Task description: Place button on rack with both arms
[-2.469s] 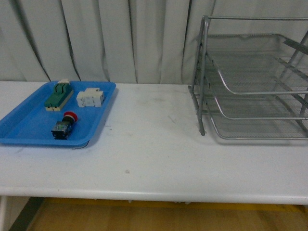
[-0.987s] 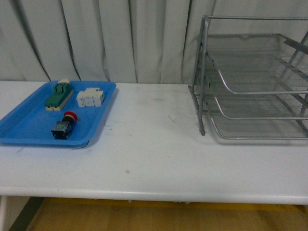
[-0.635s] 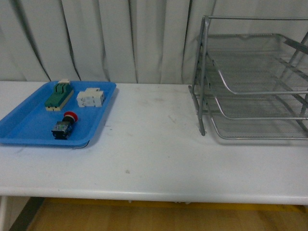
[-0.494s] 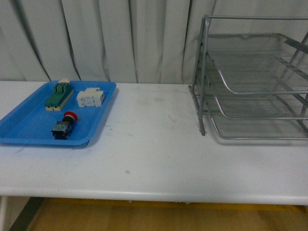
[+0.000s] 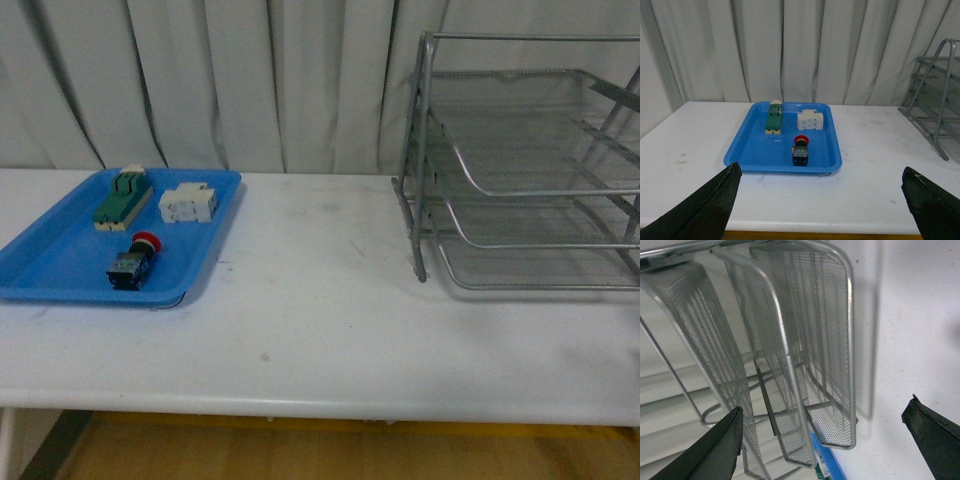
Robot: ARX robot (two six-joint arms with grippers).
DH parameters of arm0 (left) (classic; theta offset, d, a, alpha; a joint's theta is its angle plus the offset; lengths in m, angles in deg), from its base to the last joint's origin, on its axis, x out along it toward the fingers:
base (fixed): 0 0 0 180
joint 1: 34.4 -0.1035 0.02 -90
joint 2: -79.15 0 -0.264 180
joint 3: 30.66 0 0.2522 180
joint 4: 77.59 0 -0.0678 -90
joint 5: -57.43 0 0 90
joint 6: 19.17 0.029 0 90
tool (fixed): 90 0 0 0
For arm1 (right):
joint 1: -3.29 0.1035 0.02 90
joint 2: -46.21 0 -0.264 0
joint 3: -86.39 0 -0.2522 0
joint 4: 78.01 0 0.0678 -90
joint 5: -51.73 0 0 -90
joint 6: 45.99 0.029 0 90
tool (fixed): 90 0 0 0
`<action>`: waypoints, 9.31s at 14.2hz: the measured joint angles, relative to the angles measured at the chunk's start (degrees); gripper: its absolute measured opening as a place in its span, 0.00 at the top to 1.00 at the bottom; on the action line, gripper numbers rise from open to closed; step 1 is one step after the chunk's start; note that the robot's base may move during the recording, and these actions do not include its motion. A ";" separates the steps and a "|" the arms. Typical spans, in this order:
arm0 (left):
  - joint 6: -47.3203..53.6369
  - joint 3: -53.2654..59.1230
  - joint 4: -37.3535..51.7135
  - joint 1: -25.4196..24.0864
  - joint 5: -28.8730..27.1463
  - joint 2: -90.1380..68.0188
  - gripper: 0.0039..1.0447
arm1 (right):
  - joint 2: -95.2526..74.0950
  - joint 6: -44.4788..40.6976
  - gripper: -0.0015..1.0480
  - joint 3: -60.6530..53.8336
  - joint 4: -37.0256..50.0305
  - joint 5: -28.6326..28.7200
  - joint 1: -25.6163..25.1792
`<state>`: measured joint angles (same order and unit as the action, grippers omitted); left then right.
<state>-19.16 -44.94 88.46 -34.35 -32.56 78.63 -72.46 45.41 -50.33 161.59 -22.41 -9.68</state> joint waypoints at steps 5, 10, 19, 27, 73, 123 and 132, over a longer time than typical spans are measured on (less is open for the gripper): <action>0.00 0.00 -0.02 0.00 0.00 0.00 0.06 | -2.43 2.05 0.06 2.86 0.04 -0.98 2.62; 0.00 0.00 0.00 0.00 0.00 0.00 0.06 | -6.58 -5.64 0.06 10.51 0.37 0.66 6.67; 0.00 0.00 -0.02 0.00 0.00 0.00 0.06 | -11.43 -9.20 0.06 16.50 0.31 0.92 6.67; 0.00 0.00 0.00 0.00 0.00 0.00 0.06 | -13.40 -11.87 0.82 20.46 -0.04 0.81 6.97; 0.00 0.00 -0.02 0.00 0.00 0.00 0.06 | 105.70 -91.03 0.98 -27.28 -62.93 -15.89 12.94; 5.03 -81.88 1.84 -1.27 0.55 -133.70 0.38 | 118.46 -91.27 0.06 -28.85 -73.57 -15.87 12.96; 1.49 -69.35 5.16 -1.38 4.42 -113.13 0.66 | 118.46 -91.27 0.06 -28.85 -73.59 -15.87 12.96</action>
<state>-17.67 -114.29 93.62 -35.72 -28.14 -34.50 46.01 -45.87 -79.19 88.00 -38.28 3.28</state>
